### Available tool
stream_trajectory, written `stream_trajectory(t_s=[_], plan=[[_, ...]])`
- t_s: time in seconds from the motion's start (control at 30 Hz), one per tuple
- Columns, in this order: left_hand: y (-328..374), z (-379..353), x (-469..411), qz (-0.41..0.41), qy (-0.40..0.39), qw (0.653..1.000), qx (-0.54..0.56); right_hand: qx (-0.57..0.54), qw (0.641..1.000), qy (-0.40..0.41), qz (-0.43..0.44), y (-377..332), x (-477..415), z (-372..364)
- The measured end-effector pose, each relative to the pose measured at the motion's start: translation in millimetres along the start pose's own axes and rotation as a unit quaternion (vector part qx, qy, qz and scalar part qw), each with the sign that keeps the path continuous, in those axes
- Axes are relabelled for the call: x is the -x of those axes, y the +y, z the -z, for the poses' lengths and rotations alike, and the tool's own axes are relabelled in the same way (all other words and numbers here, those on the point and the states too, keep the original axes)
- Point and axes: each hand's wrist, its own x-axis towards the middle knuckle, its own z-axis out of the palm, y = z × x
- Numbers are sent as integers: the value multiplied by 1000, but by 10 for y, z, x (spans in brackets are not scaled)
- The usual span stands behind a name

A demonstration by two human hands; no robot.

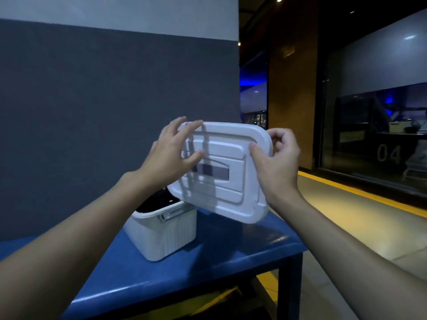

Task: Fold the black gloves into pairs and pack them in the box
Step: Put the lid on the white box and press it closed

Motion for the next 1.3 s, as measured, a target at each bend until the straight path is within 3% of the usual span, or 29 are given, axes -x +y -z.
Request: stream_trajectory(t_s=[0.2,0.33,0.5,0.7,0.83,1.3], plan=[[-504,288,349,83,-87,991,-60,-46,991,26,-126,312,-46,-665],[-784,341,629,136,-145,977,-77,-99,960,72,-254,600,98,-1110],[-1032,275,917,185,-214,957,-57,-68,929,90,-353,862,329,-1430],[-1143,148,1116,197,-263,943,-47,101,950,-51,-291,1158,489,-1465],[-1232,130,1156,195,-246,949,-41,303,913,-136,-237,1306,548,-1348],[-1541,22,1026,163,-262,950,-42,193,909,-283,-236,1498,685,-1282]])
